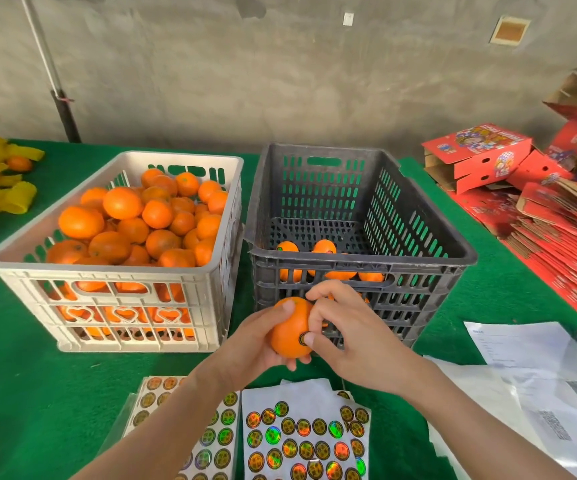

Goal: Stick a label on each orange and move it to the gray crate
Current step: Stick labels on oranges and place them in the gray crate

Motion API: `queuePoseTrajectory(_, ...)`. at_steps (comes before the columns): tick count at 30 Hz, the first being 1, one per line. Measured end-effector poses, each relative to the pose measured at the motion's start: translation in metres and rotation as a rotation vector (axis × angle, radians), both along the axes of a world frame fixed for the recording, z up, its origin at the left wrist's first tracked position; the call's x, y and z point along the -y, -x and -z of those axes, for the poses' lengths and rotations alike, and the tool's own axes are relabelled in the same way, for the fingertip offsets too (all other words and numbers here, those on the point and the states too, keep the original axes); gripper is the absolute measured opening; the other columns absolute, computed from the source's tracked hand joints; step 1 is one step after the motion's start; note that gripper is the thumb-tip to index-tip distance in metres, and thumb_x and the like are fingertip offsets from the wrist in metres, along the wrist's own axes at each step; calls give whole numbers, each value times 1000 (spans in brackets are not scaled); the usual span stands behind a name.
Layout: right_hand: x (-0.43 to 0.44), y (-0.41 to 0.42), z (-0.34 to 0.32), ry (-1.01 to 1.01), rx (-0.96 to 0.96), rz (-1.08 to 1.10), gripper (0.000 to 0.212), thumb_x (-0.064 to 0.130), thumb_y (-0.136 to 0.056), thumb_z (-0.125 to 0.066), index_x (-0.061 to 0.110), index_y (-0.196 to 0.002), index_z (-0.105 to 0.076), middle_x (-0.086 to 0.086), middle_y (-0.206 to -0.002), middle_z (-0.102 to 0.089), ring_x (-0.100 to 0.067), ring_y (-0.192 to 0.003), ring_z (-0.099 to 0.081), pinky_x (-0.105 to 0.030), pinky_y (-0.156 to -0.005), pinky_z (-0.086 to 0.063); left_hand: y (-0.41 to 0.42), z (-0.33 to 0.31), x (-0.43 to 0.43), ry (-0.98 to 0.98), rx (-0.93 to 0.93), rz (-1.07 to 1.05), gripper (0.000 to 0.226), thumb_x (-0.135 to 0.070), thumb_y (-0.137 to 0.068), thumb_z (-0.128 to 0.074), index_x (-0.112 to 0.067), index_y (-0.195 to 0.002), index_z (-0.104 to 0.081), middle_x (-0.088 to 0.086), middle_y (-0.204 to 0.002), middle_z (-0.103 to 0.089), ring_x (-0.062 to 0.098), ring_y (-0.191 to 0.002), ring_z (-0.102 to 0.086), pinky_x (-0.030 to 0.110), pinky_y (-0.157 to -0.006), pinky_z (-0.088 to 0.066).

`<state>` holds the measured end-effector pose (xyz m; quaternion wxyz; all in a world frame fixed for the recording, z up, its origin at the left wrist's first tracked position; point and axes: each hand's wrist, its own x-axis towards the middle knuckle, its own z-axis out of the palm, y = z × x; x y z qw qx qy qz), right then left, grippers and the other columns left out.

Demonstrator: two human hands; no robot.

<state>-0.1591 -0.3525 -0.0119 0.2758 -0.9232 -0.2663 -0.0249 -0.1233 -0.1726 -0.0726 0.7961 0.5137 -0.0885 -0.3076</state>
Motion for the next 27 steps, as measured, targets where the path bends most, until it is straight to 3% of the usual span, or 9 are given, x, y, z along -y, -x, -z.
queuePoseTrajectory(4, -7, 1, -5, 59, 59, 51, 17, 31, -87, -62, 25, -81, -47, 9, -124, -41, -8, -121, -37, -33, -95, -39, 3, -5, -2, 5, 31, -23, 75, -47, -74, -69, -1, -128, -47, 17, -96, -65, 29, -73, -64, 28, -54, -53)
queuePoseTrajectory(8, -12, 10, -8, 99, 187, 136, 22, 42, -79, -67, 27, -80, -52, 11, -118, -48, -9, -115, -45, -26, -87, -41, 8, -16, -5, -110, 85, -104, 64, -45, -77, -66, -9, -126, -47, 11, -95, -67, 26, -75, -66, 29, -55, -53)
queuePoseTrajectory(12, -13, 11, -15, 81, 40, 231, 60, 68, -61, -67, 43, -102, -31, 24, -105, -44, -1, -100, -45, -20, -76, -38, 18, -34, -16, -400, 315, -120, 66, -63, -60, -64, -23, -112, -53, 7, -106, -61, 25, -95, -63, 29, -69, -52)
queuePoseTrajectory(16, -27, 16, -20, -190, -140, 0, 70, 60, -71, -66, 63, -123, -19, 36, -125, -34, 9, -117, -41, -18, -92, -44, 21, -51, -25, -369, 426, -150, 63, -64, -60, -60, -24, -108, -57, -1, -98, -65, 20, -95, -65, 26, -74, -52)
queuePoseTrajectory(19, -47, 3, -32, -247, 60, -20, 81, 50, -71, -71, 67, -125, -13, 40, -130, -27, 15, -121, -33, -4, -93, -34, 12, -77, -31, -344, 543, -268, 54, -74, -64, -54, -39, -105, -58, -17, -97, -64, 6, -95, -64, 16, -71, -51)
queuePoseTrajectory(21, -57, -21, -48, -335, 178, -1, 82, 40, -65, -77, 66, -120, -22, 39, -123, -34, 16, -115, -38, 1, -89, -32, -5, -98, -37, -375, 659, -336, 61, -84, -70, -41, -41, -111, -56, -15, -109, -61, 4, -101, -62, 18, -75, -53)
queuePoseTrajectory(24, -58, -80, -76, -398, 275, 109, 74, 37, -58, -79, 49, -116, -34, 18, -116, -43, 9, -99, -42, 4, -83, -29, -52, -111, -56, -343, 674, -619, 52, -67, -86, -35, -26, -113, -53, 0, -109, -64, 14, -98, -65, 26, -76, -55)
queuePoseTrajectory(25, -55, -108, -83, -379, 246, 165, 73, 34, -59, -81, 40, -116, -37, 10, -116, -42, 2, -99, -41, 2, -80, -31, -69, -112, -66, -430, 680, -729, 39, -53, -93, -41, -22, -114, -53, 0, -107, -64, 18, -99, -65, 25, -76, -53)
queuePoseTrajectory(27, -45, -161, -89, -144, 83, 268, 75, 27, -61, -85, 24, -122, -42, -2, -120, -43, -13, -103, -44, -15, -80, -37, -101, -98, -91, -861, 634, -791, 23, -20, -99, -49, -12, -119, -55, 4, -108, -62, 29, -105, -61, 26, -77, -48)
